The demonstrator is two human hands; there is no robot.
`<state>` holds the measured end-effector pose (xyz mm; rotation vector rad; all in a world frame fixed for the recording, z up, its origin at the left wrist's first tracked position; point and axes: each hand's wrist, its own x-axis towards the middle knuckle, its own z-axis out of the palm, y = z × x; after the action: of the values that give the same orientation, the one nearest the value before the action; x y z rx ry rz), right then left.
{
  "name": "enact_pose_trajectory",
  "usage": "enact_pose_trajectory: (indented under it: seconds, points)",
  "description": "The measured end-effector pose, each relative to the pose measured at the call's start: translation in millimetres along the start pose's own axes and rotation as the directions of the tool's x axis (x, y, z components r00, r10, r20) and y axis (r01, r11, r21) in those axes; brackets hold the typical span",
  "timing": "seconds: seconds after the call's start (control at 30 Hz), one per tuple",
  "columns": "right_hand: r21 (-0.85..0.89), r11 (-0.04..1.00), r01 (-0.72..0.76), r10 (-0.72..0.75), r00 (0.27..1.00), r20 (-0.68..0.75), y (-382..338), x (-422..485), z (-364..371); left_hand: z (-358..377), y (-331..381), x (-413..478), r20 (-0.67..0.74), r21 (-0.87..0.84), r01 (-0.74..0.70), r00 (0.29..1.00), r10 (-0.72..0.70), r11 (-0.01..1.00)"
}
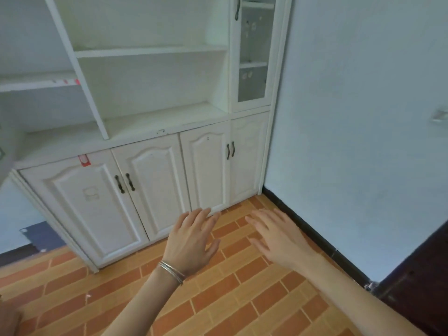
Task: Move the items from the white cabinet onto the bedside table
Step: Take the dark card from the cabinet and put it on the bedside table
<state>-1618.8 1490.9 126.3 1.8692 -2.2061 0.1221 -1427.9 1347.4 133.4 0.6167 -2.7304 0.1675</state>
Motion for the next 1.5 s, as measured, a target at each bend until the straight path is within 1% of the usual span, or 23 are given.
enact_pose_trajectory:
  seconds: [0.17, 0.33, 0.4, 0.5, 0.63, 0.8, 1.0, 1.2, 1.33, 1.4, 1.5]
  points:
    - [-0.037, 0.998, -0.048, 0.045, 0.996, -0.082, 47.3, 65.9, -14.9, 1.4, -36.6, 81.1, -0.094, -0.011, -0.071, 0.993, 0.070, 0.997]
    - [-0.006, 0.999, -0.033, 0.031, 0.988, -0.154, 80.8, 110.6, -16.7, 14.9, -55.4, 141.1, -0.183, -0.030, -0.118, 0.977, 0.110, 0.993]
    - [0.007, 1.000, -0.017, 0.018, 0.984, -0.175, 94.2, 122.9, -8.3, 29.9, -58.8, 160.7, -0.176, -0.046, -0.133, 0.977, 0.123, 0.990]
    - [0.018, 1.000, 0.002, 0.001, 0.987, -0.164, 120.2, 140.8, 12.8, 61.8, -61.8, 190.3, -0.140, -0.054, -0.149, 0.980, 0.140, 0.987]
    - [-0.001, 1.000, 0.014, -0.014, 0.990, -0.142, 171.7, 172.7, 45.2, 97.8, -66.4, 243.4, -0.084, -0.015, -0.125, 0.989, 0.123, 0.992]
    - [0.021, 1.000, 0.019, -0.016, 0.986, -0.164, 254.4, 237.7, 57.6, 115.5, -74.3, 338.9, -0.098, 0.023, -0.095, 0.990, 0.097, 0.995]
    - [-0.039, 0.991, 0.127, -0.131, 0.976, -0.175, 339.0, 322.8, 59.1, 130.8, -81.0, 436.3, -0.152, 0.056, -0.040, 0.987, 0.048, 0.998]
    - [-0.044, 0.985, 0.168, -0.173, 0.974, -0.145, 378.3, 378.1, 94.2, 161.2, -106.3, 493.7, -0.123, 0.114, -0.018, 0.992, 0.032, 0.993]
    - [-0.043, 0.991, 0.123, -0.128, 0.979, -0.161, 400.8, 422.7, 107.9, 179.2, -133.6, 538.3, -0.083, 0.131, -0.049, 0.995, 0.060, 0.990]
    - [-0.056, 0.992, 0.111, -0.119, 0.979, -0.167, 410.4, 450.3, 114.6, 184.9, -150.5, 563.1, -0.098, 0.134, -0.061, 0.992, 0.074, 0.989]
    - [-0.092, 0.989, 0.115, -0.129, 0.978, -0.162, 424.0, 499.3, 122.2, 191.8, -182.6, 602.2, -0.155, 0.127, -0.080, 0.983, 0.100, 0.989]
